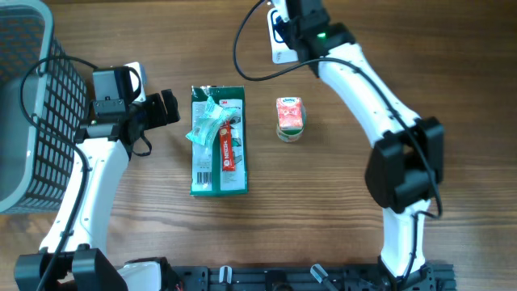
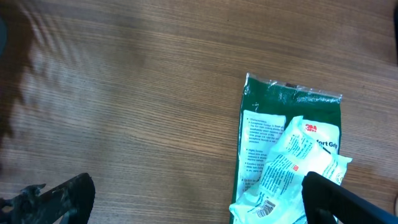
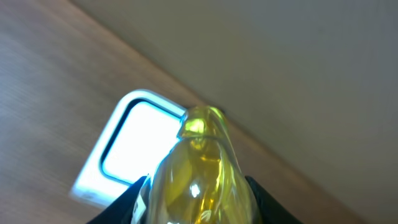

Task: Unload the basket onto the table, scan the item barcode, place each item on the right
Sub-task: 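Hold the oil bottle up to the white scanner with the right gripper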

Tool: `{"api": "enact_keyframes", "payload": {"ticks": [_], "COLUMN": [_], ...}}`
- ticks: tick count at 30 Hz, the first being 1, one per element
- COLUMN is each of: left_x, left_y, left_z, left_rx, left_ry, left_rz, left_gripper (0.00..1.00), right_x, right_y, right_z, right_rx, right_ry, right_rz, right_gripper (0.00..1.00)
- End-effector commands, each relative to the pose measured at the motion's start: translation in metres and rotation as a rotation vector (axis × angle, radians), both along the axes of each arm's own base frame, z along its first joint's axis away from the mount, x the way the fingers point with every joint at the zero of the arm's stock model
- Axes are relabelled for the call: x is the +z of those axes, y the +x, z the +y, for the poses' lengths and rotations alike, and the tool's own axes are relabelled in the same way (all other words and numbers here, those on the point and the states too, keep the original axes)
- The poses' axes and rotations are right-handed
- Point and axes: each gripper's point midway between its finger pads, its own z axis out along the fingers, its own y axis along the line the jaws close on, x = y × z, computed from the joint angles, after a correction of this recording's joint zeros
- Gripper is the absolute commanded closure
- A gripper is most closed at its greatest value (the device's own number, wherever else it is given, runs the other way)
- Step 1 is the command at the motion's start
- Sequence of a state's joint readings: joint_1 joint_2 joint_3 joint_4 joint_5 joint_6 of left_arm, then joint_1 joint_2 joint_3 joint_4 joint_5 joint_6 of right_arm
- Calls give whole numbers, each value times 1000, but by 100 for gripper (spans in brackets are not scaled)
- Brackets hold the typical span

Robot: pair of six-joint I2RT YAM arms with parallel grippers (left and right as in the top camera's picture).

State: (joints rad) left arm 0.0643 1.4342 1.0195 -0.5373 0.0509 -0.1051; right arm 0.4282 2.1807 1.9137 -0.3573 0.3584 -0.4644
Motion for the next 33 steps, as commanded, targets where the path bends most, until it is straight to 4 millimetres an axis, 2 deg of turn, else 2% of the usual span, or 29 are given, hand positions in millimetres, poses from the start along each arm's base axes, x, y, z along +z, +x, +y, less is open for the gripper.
{"api": "enact_keyframes", "payload": {"ticks": [1,4,10,14,17,28,31,33], "left_x": [11,11,11,11,11,11,11,11], "left_y": [4,4,4,4,4,4,4,4], "left_z": [-2,-2,-2,-2,-2,-2,-2,-2], "left_rx": [-25,-25,-25,-25,-25,-25,-24,-25], "left_ry": [12,12,12,12,12,12,12,12], "left_rz": [-32,-32,-32,-32,-32,-32,-32,-32], "left_gripper": [0,0,0,0,0,0,0,0], "right_x": [6,3,-9,1,1,-11,5,32], "right_y": [18,27,30,28,23,18,16,12], "right_z": [-11,-5,4,22,28,25,17,11], "right_rx": [-51,-31,-24,-36,-44,-95,-137,-165], "right_ry": [-212,-245,-249,-204,-210,-134,-138,-107], "right_rz": [-103,-141,-151,-203,-206,-166,-195,-232], "right_gripper": [76,76,76,76,76,76,76,76]}}
